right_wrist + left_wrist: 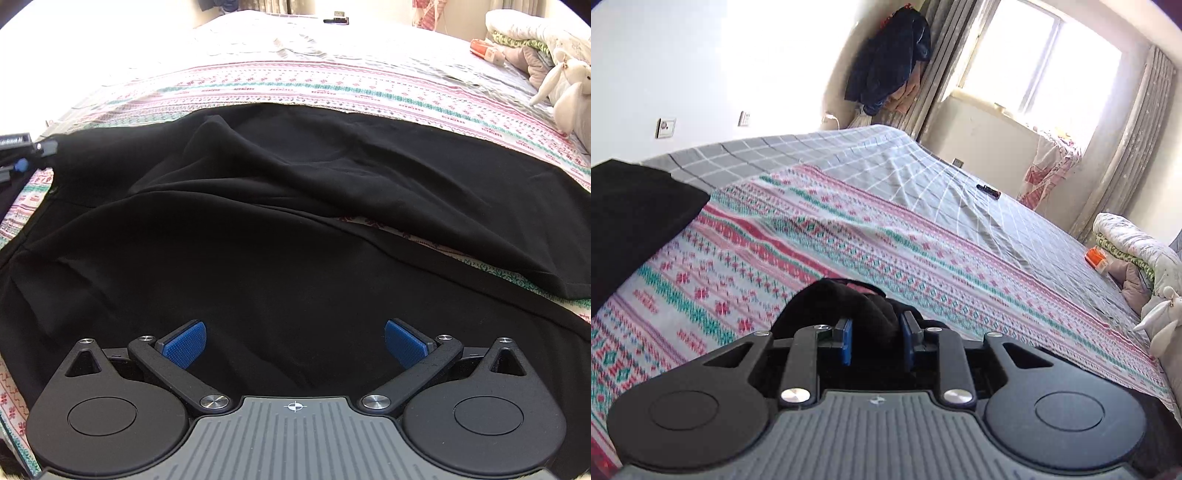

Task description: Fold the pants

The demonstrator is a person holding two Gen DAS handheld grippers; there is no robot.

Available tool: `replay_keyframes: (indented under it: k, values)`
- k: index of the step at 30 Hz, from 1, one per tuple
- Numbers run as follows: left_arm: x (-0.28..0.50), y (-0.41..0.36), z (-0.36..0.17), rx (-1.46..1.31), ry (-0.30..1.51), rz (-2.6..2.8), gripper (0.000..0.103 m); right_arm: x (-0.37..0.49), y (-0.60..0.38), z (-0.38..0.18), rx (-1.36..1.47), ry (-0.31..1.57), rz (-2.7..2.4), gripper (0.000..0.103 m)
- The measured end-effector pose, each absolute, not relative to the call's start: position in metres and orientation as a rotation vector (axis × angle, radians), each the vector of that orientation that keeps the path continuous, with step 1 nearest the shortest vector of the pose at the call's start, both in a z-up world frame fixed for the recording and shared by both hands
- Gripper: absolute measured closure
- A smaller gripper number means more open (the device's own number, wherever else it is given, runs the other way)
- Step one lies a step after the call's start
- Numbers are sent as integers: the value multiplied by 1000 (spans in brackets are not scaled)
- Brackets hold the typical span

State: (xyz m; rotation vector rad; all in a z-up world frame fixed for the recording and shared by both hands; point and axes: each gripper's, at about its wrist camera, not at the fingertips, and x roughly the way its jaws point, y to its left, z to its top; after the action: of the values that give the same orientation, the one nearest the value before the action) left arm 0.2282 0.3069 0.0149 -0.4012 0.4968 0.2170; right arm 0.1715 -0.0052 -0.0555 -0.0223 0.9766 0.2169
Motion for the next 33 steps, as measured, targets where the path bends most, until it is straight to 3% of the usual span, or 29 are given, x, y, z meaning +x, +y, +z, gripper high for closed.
replay_keyframes:
  k: [5,7,9,12,13,19,33]
  values:
    - [283,329,33,-348,419,309,66,176,-5,-59,-32,975,219,0]
    - [299,332,31,-311,445,370,62,176,-6,-58,-30,969,225,0]
    - [304,333,26,-309,467,424,49,176,-6,-56,-26,964,232,0]
    - [289,326,24,-281,436,459,17,174,-11,-52,-17,950,235,0]
    - [285,320,25,-263,446,458,12,174,-13,-50,-10,946,236,0]
    - [258,276,20,-166,560,388,1,175,-22,-43,18,928,219,0]
    - [188,135,-1,-167,790,114,0,202,-142,-22,103,854,-4,0]
